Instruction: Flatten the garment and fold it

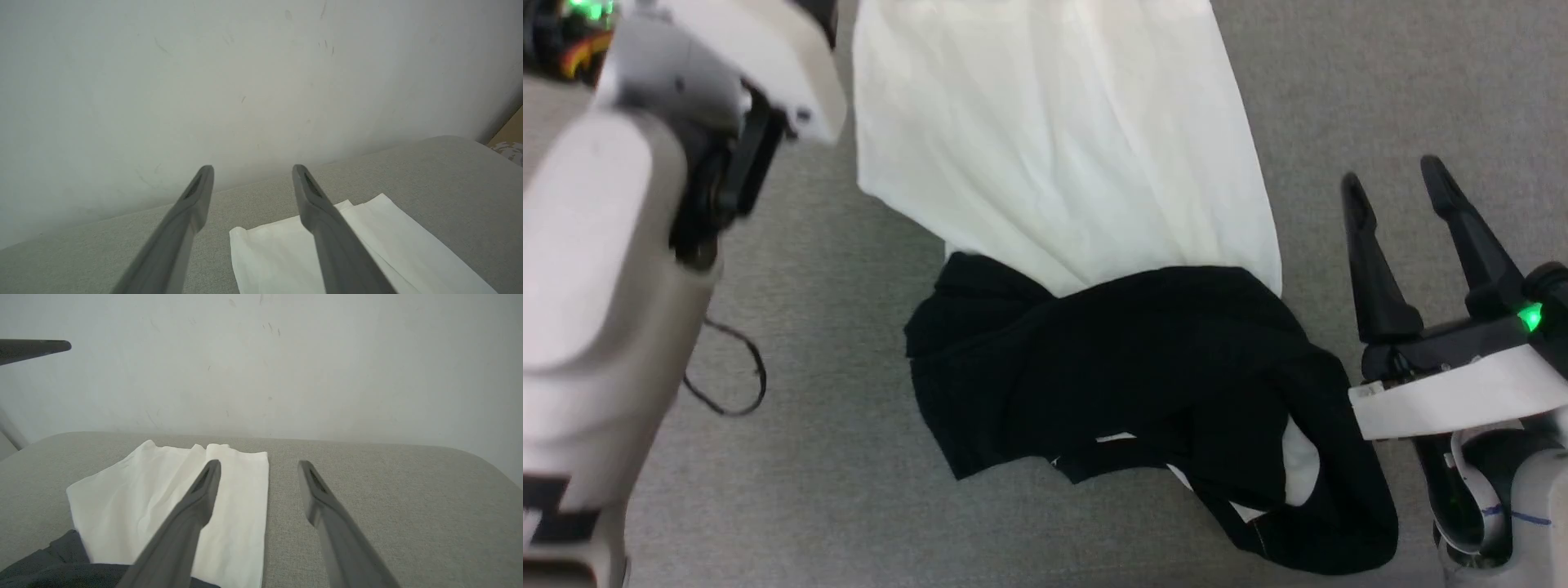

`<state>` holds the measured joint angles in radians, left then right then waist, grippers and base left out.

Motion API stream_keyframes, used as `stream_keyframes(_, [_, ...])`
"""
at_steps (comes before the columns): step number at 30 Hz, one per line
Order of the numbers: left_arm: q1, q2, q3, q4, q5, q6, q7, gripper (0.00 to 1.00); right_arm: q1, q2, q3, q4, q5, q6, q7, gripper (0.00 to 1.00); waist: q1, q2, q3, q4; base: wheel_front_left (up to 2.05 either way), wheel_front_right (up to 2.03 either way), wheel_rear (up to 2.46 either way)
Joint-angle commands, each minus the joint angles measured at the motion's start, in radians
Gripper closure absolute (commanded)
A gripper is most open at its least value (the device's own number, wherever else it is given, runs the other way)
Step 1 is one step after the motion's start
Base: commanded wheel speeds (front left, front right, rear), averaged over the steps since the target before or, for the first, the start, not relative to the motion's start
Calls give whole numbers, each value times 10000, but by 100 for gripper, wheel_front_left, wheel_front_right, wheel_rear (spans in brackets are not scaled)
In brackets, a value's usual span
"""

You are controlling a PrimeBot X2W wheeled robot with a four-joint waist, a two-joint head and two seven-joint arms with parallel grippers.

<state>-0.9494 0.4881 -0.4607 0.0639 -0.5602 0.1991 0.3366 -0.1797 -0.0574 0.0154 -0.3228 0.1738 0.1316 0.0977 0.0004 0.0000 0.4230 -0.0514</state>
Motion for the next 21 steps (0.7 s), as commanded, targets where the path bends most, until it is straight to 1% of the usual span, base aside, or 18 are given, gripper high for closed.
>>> stream_keyframes(1, [-432, -113, -89, 343, -53, -159, 177, 0, -179, 37, 34, -25, -78, -9, -97, 0, -4, 0, 869, -661, 0, 0, 0])
stream_keyframes(4, [-1487, -321, -275, 1482, -174, -490, 864, 0, -377, 54, 164, 11, -74, -9, -235, 0, -4, 0, 1257, -1021, 0, 0, 0])
stream_keyframes(8, [-2448, -320, -445, 2834, -274, -748, 1853, 0, -513, 66, 381, 21, -12, -9, -425, 0, -4, 0, 1680, -1513, 0, 0, 0])
stream_keyframes(12, [-2846, 33, -568, 3914, -287, -756, 2948, 0, -493, 69, 549, -8, 128, -9, -605, 0, -4, 0, 1983, -1934, 0, 0, 0])
stream_keyframes(15, [-2899, 415, -643, 4485, -251, -712, 3632, 0, -435, 70, 656, -49, 183, -9, -698, 0, -4, 0, 2141, -2188, 0, 0, 0])
stream_keyframes(18, [-2835, 805, -700, 4836, -178, -584, 4168, 0, -345, 70, 725, -119, 214, -9, -758, 0, -4, 0, 2290, -2354, 0, 0, 0])
stream_keyframes(21, [-2708, 1006, -675, 4999, -270, -511, 4518, 0, -265, 71, 754, -193, 215, -9, -795, 0, -4, 0, 2416, -2435, 0, 0, 0])
